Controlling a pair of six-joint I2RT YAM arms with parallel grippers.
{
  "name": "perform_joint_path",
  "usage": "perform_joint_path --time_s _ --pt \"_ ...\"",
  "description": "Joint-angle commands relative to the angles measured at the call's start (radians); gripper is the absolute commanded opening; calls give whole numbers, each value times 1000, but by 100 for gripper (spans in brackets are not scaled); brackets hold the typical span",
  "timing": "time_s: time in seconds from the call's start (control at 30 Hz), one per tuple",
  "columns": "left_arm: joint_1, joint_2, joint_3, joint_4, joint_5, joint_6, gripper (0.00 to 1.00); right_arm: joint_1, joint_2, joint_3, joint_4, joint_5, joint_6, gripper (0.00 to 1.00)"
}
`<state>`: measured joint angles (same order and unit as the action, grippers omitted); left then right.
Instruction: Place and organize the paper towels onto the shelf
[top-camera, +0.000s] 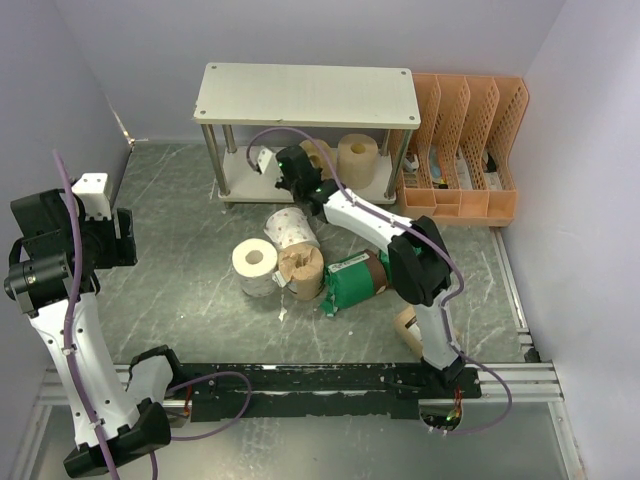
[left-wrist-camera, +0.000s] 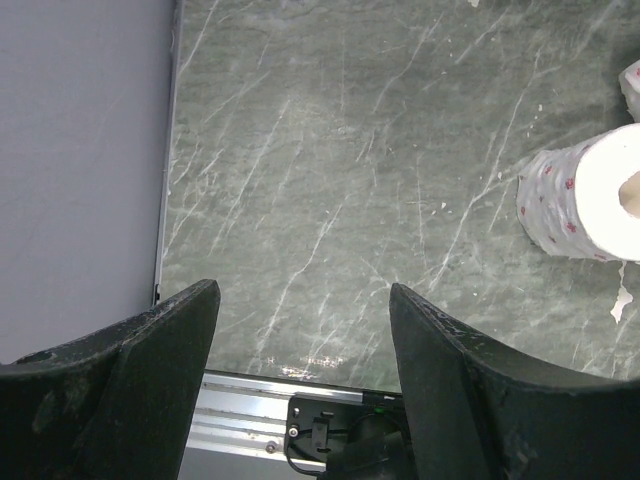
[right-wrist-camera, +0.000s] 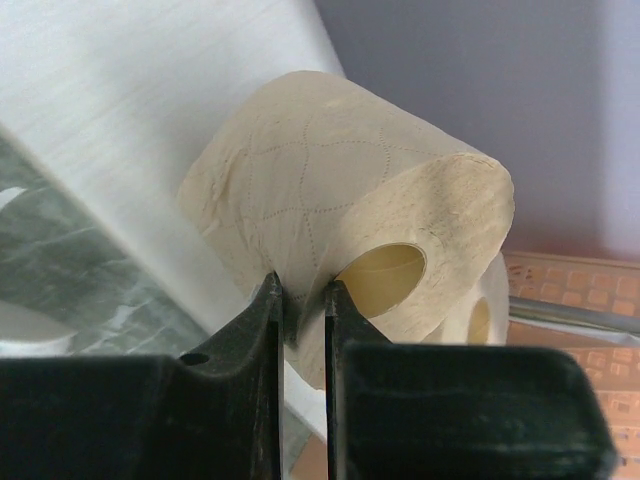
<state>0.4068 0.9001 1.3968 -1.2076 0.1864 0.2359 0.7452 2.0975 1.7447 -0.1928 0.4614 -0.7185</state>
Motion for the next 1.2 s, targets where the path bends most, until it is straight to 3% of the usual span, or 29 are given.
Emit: perform_joint_path --time_s 0.0,0.37,0.8,0.87,1.0,1.17 --pt "0 -13 -3 13 -18 7 80 -49 -8 53 77 26 -14 0" --pt "0 -6 -4 7 -25 16 80 -83 -10 28 121 48 -18 1" --pt "0 14 15 7 -9 -1 80 -83 -150 -97 146 46 -50 4" --pt "1 16 31 -1 -1 -4 81 -83 -159 -108 146 40 -50 8" --pt "1 16 41 -5 0 -8 81 -83 -177 -138 177 55 -46 34" --pt "0 9 40 -3 -7 -12 82 -83 -193 -151 173 41 -37 40"
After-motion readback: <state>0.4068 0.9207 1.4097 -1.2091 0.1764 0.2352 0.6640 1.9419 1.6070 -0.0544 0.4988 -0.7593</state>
